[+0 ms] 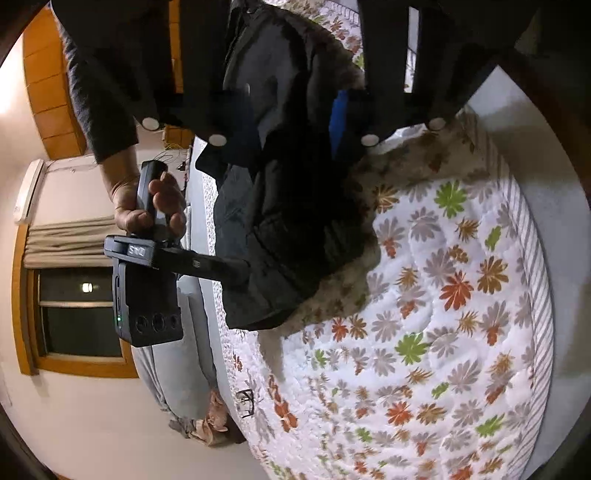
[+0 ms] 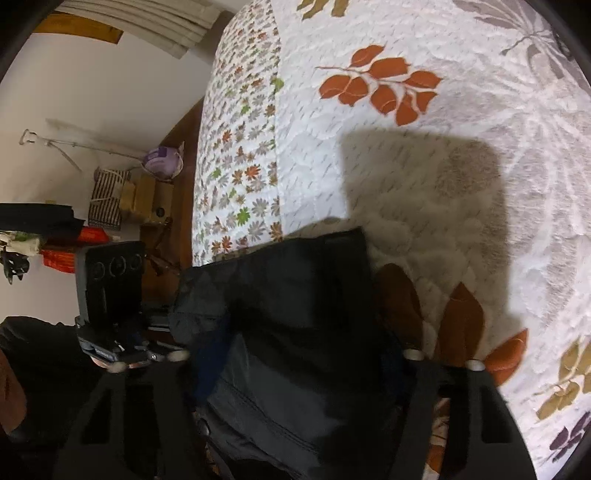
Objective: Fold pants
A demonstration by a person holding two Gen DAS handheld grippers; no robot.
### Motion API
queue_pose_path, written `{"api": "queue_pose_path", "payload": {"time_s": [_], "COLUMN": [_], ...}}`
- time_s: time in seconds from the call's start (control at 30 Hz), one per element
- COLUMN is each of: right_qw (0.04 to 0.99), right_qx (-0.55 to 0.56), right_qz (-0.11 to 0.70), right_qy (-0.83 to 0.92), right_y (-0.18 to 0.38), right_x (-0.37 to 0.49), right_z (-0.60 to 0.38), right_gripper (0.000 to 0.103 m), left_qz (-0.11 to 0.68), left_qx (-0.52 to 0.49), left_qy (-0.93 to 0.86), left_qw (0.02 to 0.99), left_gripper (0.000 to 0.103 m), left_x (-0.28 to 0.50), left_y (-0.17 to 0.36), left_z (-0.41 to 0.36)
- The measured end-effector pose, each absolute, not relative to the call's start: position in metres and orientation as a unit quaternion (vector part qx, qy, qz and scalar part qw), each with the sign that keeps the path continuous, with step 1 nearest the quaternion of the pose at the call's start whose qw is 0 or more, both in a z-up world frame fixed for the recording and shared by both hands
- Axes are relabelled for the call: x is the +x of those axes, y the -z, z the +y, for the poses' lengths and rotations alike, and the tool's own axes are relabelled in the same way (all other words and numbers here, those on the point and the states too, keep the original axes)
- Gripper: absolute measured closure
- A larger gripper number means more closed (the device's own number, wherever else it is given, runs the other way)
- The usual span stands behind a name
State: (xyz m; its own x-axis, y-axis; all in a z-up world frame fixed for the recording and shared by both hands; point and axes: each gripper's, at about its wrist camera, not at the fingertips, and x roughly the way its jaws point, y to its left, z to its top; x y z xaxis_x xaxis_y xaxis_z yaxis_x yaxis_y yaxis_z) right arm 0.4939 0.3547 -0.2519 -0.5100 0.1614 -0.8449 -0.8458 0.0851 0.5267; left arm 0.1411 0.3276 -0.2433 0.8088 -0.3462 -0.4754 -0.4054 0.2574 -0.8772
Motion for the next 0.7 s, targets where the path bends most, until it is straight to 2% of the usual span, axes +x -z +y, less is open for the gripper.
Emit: {"api": "queue_pose_path", "payload": {"time_s": [0.07, 0.17, 0.7], "right_qw": [0.418, 0.426, 0.483], "right_qx": [-0.277, -0.28, -0.308], "right_qz": [0.605, 0.591, 0.543], "right_qy": [-0.618, -0.625, -0.614], "right_y": [0.244, 0.228, 0.133], "right_x": [0.496, 0.494, 0.473], "right_z": [0.349, 0.342, 0.293], "right_gripper": [0.067, 0.077, 0.079], "left_qz": [0.305, 0.301, 0.28], "left_qx": [-0.601, -0.594, -0.509], "left_qy": [-0.019, -0.017, 0.006], "left_qw": [0.739, 0.746, 0.814], "left_gripper": [0.077, 0.078, 0.081], "left_x": [0.139, 0.141, 0.149], "left_y": [0.237, 0.228, 0.144], "left_z": [0.325, 0.322, 0.279]}}
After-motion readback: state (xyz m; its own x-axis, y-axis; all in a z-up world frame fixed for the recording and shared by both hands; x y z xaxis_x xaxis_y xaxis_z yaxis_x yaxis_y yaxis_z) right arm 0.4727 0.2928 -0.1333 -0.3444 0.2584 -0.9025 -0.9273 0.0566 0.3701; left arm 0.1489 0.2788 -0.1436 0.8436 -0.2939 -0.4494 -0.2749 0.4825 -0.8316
